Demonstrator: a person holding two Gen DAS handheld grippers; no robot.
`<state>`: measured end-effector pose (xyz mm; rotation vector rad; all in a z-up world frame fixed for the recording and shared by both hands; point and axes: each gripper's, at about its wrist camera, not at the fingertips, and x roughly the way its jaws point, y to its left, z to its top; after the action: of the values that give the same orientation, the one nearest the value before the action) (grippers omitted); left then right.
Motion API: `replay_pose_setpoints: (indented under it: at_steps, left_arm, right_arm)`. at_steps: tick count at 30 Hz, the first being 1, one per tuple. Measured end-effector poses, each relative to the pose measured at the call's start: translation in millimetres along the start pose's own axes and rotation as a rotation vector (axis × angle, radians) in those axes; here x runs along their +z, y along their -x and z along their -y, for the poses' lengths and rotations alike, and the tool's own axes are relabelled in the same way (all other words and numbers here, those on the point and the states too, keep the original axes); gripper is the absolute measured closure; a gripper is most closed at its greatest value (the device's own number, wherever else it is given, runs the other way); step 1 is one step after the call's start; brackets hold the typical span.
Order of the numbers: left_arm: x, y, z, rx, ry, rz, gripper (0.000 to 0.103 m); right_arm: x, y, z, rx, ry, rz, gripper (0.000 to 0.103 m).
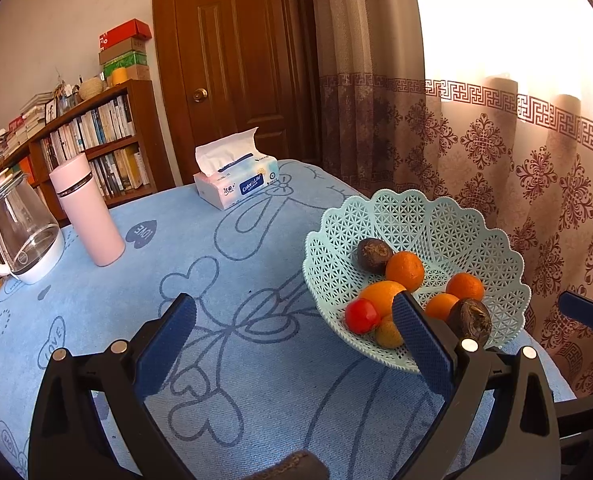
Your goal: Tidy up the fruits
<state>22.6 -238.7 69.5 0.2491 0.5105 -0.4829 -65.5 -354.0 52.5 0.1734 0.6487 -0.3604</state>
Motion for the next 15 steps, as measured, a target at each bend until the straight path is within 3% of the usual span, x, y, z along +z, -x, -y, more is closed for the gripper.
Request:
replay_pose_setpoints:
  at_steps: [15]
  left_arm:
    - [-1.0,-1.7,-1.1,0.0,0.002,-0.004,0.005]
  right_arm:
    - [0.6,-1.6,-2.1,-0.001,0.004,-0.002,0.005]
